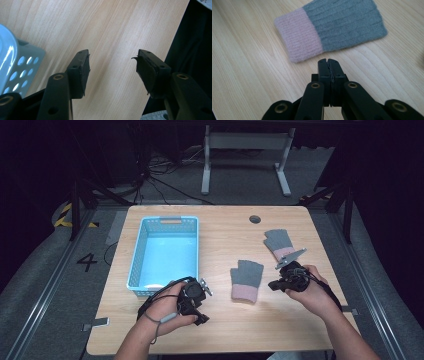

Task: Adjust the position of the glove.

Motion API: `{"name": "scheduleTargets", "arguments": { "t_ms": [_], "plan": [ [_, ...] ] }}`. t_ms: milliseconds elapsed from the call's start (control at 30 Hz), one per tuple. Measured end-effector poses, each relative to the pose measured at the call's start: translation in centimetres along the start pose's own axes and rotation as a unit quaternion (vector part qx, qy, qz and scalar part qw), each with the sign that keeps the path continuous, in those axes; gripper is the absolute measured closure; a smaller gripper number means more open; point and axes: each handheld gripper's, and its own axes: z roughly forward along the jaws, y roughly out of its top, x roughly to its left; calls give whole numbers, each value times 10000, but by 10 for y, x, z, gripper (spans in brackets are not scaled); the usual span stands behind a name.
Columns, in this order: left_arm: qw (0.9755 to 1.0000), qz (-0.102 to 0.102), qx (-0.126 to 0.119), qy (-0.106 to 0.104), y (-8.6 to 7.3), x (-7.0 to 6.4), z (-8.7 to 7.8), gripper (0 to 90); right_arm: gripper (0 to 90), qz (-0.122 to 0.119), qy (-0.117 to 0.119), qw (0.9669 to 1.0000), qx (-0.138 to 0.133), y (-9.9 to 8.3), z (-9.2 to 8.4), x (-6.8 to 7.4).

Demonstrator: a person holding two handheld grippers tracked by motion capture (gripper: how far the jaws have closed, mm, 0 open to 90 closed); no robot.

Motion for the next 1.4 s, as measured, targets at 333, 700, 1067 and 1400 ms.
{"name": "scheduleTargets", "arguments": {
  "t_ms": [333,700,1067,1400],
  "plan": [
    [10000,-59,3,75,3,0,-4,478,898,-128,136,9998,-113,7,3,11],
    [10000,-10,27,62,4,-2,-7,472,898,-496,390,9979,-144,37,11,35],
    [10000,67,29,61,5,-4,-7,461,898,-711,545,9960,-10,59,42,49],
    [9999,61,54,62,6,-4,-5,455,897,-836,539,9950,-28,60,73,59]
  ]
}}
